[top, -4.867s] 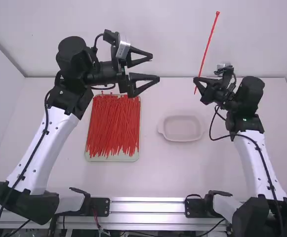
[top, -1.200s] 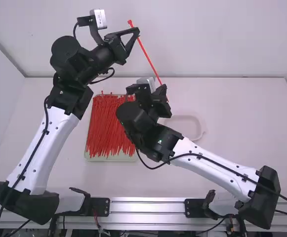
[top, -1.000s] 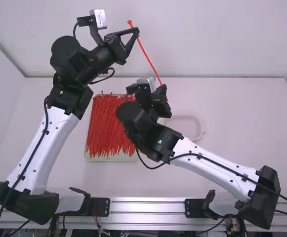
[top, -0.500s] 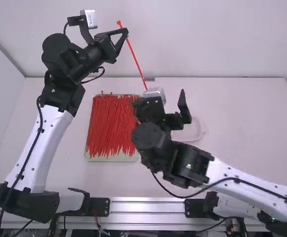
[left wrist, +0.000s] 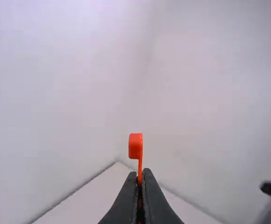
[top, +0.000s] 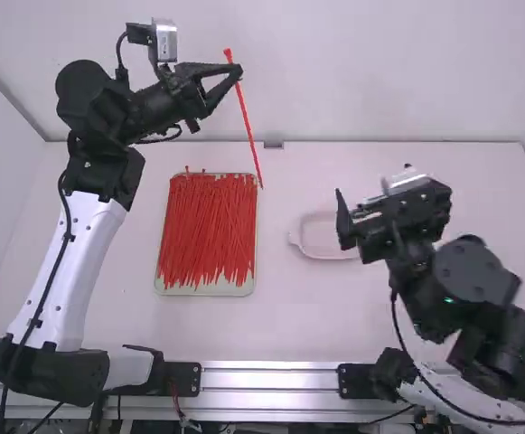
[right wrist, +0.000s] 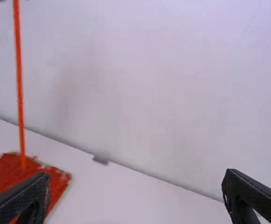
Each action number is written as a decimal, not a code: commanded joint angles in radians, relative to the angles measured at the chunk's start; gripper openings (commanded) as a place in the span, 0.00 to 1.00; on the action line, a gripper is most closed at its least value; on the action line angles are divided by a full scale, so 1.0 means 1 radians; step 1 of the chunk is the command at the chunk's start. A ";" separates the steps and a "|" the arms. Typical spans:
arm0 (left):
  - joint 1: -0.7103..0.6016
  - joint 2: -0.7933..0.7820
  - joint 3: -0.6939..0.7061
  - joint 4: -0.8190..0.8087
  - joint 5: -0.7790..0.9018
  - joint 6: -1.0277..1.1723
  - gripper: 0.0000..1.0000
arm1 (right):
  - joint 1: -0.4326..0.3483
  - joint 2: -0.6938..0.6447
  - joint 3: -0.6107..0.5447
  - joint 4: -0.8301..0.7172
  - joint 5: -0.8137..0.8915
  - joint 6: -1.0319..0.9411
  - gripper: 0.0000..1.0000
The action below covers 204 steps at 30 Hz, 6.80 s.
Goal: Fasten the cable tie
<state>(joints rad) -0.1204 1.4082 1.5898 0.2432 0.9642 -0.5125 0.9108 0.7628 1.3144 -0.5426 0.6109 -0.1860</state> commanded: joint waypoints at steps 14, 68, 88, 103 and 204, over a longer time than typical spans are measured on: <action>0.002 -0.002 -0.009 0.027 0.331 0.092 0.02 | -0.575 0.058 -0.018 0.085 -0.994 0.041 0.98; -0.148 -0.002 -0.009 0.135 0.122 -0.015 0.03 | -0.657 0.605 -0.019 0.745 -1.968 0.303 0.00; -0.148 -0.002 -0.009 0.173 0.065 -0.021 0.02 | -0.656 0.605 -0.019 0.788 -1.944 0.295 0.00; -0.103 -0.002 -0.009 0.064 -0.032 -0.015 0.02 | -0.659 0.605 -0.019 0.816 -1.951 0.320 0.98; -0.037 0.299 -0.041 -0.008 0.144 -1.241 0.02 | -0.648 0.604 -0.020 0.482 -2.171 -1.442 0.14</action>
<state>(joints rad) -0.1490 1.7130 1.5509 0.2295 1.0992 -1.7760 0.2581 1.3651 1.2972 -0.0624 -1.5467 -1.6295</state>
